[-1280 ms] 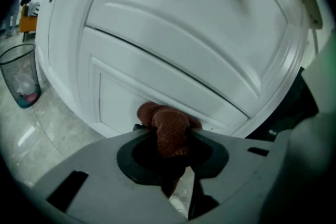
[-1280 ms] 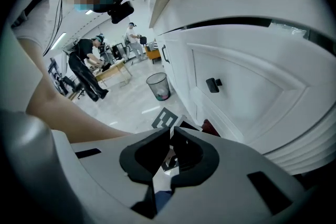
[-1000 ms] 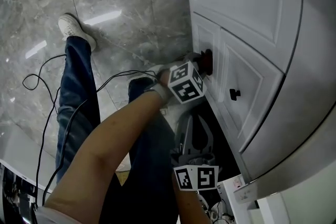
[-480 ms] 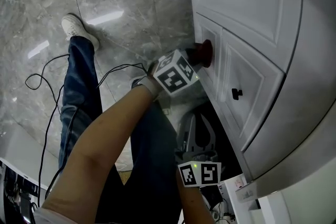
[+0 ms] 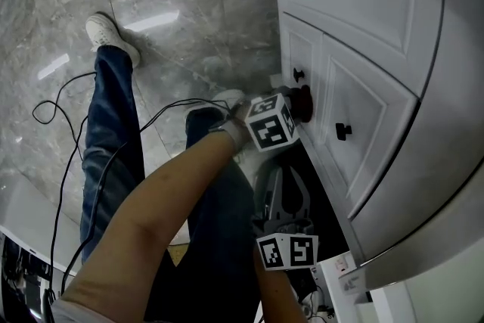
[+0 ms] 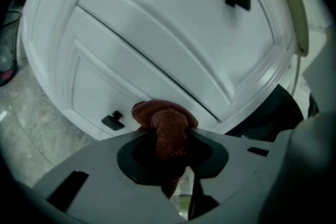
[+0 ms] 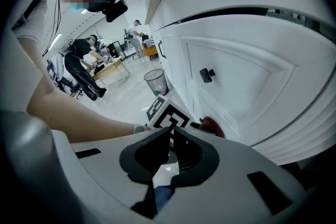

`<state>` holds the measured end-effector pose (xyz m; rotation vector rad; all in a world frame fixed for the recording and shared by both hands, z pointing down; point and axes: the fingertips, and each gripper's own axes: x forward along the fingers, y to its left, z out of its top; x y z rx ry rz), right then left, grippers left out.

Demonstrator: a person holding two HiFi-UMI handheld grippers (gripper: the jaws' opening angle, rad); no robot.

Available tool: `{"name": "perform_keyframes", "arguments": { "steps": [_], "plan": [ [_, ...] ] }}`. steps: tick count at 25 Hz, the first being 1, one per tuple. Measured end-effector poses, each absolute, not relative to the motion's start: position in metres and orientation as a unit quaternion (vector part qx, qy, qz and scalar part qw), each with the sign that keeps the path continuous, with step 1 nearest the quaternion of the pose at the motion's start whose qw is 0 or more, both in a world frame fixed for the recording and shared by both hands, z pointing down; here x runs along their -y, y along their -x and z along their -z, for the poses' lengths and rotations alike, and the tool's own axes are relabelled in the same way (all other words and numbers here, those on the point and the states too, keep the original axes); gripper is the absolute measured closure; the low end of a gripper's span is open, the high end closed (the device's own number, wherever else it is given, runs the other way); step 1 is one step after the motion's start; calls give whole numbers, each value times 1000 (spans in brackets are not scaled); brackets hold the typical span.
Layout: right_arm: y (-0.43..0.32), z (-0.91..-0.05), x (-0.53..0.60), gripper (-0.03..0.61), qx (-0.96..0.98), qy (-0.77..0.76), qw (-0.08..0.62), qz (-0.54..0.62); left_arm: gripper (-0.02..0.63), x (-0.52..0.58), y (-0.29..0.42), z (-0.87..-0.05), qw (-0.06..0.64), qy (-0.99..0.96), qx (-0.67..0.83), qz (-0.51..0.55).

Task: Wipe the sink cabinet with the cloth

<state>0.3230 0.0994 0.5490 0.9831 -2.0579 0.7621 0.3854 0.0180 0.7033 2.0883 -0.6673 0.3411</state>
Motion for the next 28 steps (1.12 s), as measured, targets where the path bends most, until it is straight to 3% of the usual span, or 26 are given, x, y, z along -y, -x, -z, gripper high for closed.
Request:
{"name": "perform_keyframes", "arguments": {
  "steps": [10,20,28],
  "plan": [
    [-333,-571,-106,543,801,-368,370,-294,511,-28,-408,-769,495,-801,301,-151],
    [-327,-592,-98,543,797,-362,388,-288,511,-23,-366,-822,556,-725,377,-152],
    [-304,-577,-95,543,795,-376,378,-290,511,-5,-336,-788,514,-753,382,-150]
  ]
}}
